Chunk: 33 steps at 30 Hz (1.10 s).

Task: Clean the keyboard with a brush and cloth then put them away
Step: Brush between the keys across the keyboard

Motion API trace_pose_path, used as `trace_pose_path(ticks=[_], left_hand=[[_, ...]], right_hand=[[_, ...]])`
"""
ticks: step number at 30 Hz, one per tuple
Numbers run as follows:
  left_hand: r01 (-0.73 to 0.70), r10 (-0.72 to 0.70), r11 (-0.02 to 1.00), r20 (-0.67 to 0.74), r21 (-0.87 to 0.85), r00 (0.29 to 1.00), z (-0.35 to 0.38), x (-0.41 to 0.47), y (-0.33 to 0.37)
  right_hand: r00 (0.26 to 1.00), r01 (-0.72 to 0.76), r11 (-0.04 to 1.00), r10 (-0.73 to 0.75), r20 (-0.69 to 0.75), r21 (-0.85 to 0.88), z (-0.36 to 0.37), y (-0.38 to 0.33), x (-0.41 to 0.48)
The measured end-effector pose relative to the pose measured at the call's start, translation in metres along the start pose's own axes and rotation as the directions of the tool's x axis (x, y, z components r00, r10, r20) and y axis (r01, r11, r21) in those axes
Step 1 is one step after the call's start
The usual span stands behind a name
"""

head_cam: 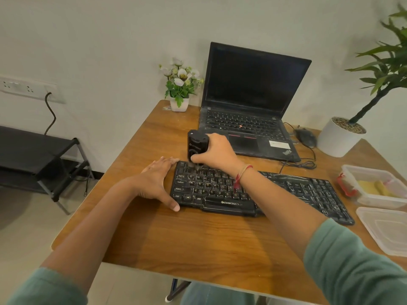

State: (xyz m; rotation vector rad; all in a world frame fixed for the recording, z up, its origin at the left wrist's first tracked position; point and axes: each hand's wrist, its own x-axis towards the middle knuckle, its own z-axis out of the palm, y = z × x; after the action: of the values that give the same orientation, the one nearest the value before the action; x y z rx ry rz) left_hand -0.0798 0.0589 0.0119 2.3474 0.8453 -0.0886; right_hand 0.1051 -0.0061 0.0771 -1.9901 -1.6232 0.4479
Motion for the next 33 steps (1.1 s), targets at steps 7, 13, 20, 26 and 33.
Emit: trace_pose_path(ticks=[7,13,20,26,33], left_hand=[[0.011,-0.012,0.999,0.023,0.045,1.000,-0.003,0.002,0.003],[0.018,-0.020,0.999,0.056,0.039,0.998,-0.004,0.002,0.003],[0.025,-0.038,0.996,0.141,0.091,0.989,-0.010,0.006,0.004],[0.018,-0.025,0.996,0.089,0.086,0.996,-0.004,0.005,0.001],[0.026,-0.031,0.997,0.073,0.075,0.997,-0.002,0.005,0.001]], right_hand=[[0.996,-0.053,0.989,0.041,0.083,0.139,0.013,-0.011,-0.013],[0.994,-0.092,0.993,0.095,-0.044,0.076,0.002,-0.003,-0.008],[0.996,-0.087,0.994,0.089,-0.022,0.067,0.003,-0.001,-0.003],[0.998,-0.060,0.995,0.060,0.007,0.074,0.016,-0.007,-0.017],[0.994,-0.059,0.998,0.060,-0.090,0.015,0.008,-0.006,-0.007]])
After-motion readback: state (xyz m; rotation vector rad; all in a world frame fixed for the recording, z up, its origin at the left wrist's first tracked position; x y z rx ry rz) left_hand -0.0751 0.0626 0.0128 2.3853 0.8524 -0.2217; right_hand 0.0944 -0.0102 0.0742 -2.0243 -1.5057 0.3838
